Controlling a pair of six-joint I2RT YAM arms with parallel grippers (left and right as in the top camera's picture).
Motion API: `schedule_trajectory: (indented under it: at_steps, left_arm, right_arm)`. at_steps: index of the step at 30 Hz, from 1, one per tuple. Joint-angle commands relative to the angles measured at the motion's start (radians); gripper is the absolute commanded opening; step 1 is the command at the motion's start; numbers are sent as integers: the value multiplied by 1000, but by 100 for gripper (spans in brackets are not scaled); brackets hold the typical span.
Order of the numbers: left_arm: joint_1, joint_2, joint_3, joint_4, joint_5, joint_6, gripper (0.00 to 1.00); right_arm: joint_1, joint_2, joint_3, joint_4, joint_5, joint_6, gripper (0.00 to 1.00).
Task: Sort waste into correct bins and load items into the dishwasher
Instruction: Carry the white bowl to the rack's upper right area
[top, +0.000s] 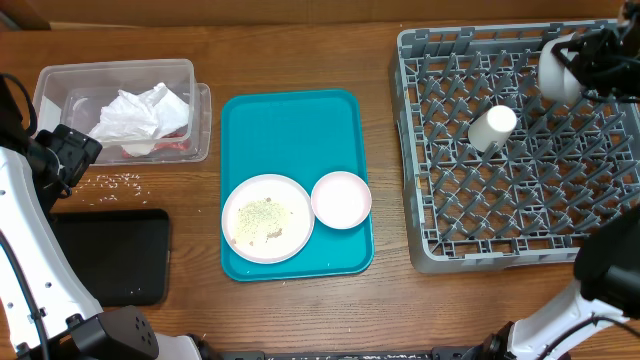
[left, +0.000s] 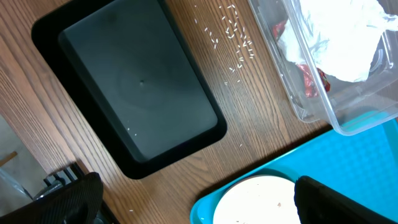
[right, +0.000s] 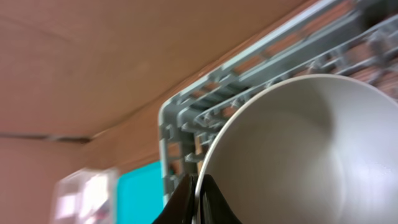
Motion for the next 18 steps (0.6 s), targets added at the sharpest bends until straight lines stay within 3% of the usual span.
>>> schedule_trajectory:
  at_steps: [1,5,18]
  left_arm:
    - [2,-11,0,-2,-5,-14,100]
    - [2,-11,0,-2,-5,-14,100]
    - [2,-11,0,-2,-5,-14,100]
  right_arm:
    - [-14,80,-8,42,-442,-38,4]
    - [-14,133,-8,90,-572,-34,4]
    - [28,222,-8,149,-503,32,4]
